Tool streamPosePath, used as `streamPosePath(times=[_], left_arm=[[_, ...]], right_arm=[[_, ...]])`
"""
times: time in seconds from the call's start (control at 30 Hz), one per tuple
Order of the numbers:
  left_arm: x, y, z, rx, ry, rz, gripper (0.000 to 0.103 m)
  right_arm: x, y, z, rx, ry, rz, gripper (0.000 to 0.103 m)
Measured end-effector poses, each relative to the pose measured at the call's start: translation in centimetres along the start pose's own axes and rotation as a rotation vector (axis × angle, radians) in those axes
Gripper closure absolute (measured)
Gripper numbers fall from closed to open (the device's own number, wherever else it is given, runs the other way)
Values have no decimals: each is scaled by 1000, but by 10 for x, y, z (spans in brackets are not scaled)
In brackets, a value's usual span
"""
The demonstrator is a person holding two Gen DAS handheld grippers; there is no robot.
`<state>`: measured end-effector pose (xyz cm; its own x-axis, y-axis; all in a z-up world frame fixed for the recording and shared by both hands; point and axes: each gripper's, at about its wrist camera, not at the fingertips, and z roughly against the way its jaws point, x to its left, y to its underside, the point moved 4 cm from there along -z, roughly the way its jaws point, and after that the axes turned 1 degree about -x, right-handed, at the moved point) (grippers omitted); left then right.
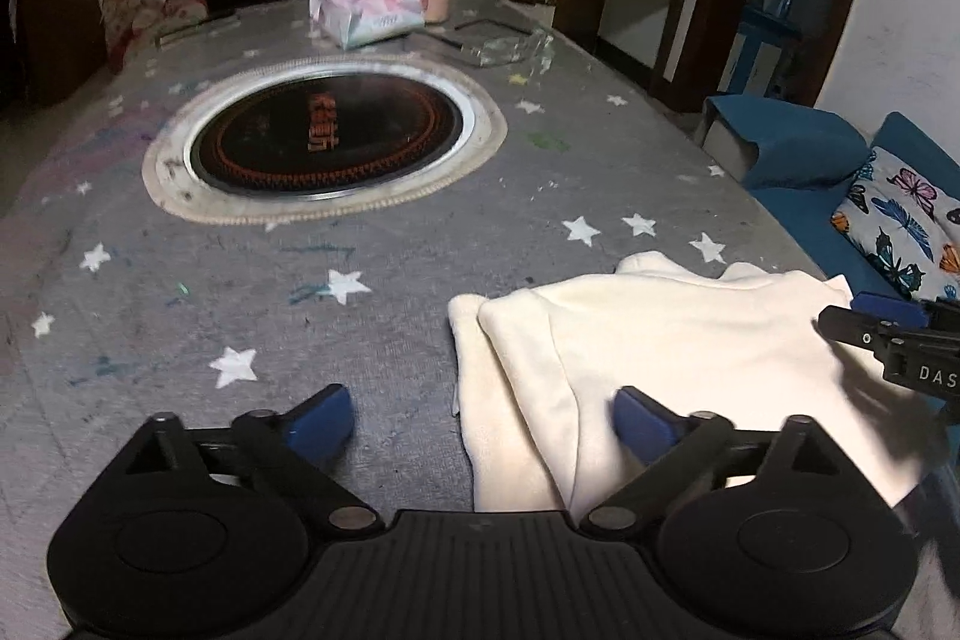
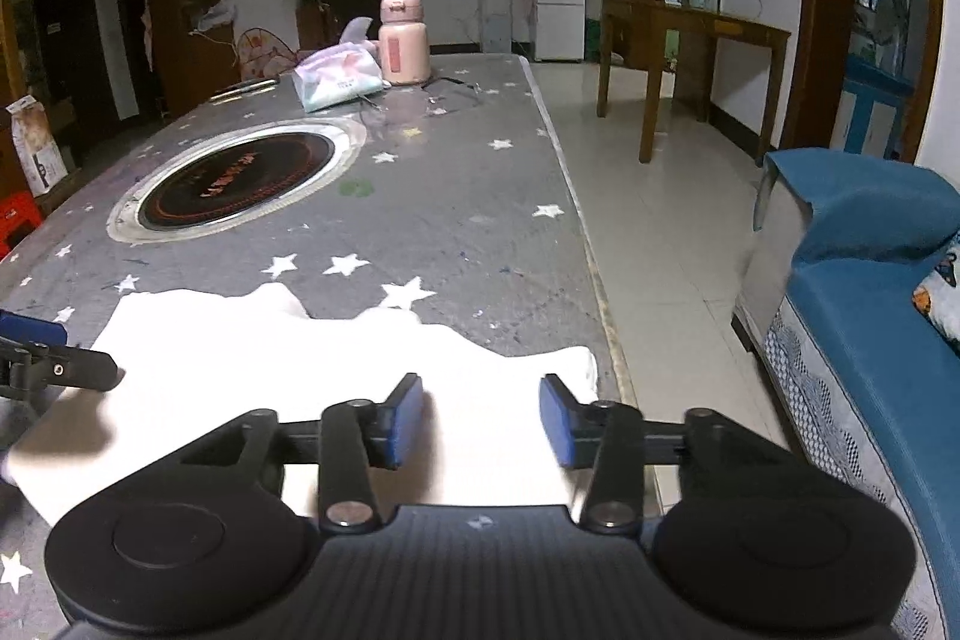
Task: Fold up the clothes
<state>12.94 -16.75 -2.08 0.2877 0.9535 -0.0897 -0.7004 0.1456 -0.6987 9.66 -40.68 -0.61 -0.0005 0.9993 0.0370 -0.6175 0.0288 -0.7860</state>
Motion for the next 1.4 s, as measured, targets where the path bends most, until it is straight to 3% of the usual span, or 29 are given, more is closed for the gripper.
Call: streamPosePath(times=[0.3,0.37,0.5,0.57,0.63,0.77,0.93,1.17,1.4], left_arm=[[0,9,33,-128,-21,-45,0],[3,12,39,-135,-33,-48,0],[8,20,51,-153,-23,-56,0],[9,25,57,-159,-21,-62,0],[12,28,60,-161,-57,-75,0],[19,35,62,-150,-125,-92,0],[32,42,67,-148,-134,-45,0],[40,52,72,-156,-202,-35,0],[47,58,72,-137,-197,-27,0]], right_arm=[[17,10,21,-38,-22,7,32],[24,12,27,-47,-32,7,24],[41,18,37,-69,-49,32,21],[49,20,41,-78,-61,35,13],[56,23,45,-92,-67,38,11],[70,30,49,-97,-89,37,6],[85,36,51,-99,-109,45,3],[101,44,48,-97,-124,56,0],[110,47,47,-100,-121,65,0]])
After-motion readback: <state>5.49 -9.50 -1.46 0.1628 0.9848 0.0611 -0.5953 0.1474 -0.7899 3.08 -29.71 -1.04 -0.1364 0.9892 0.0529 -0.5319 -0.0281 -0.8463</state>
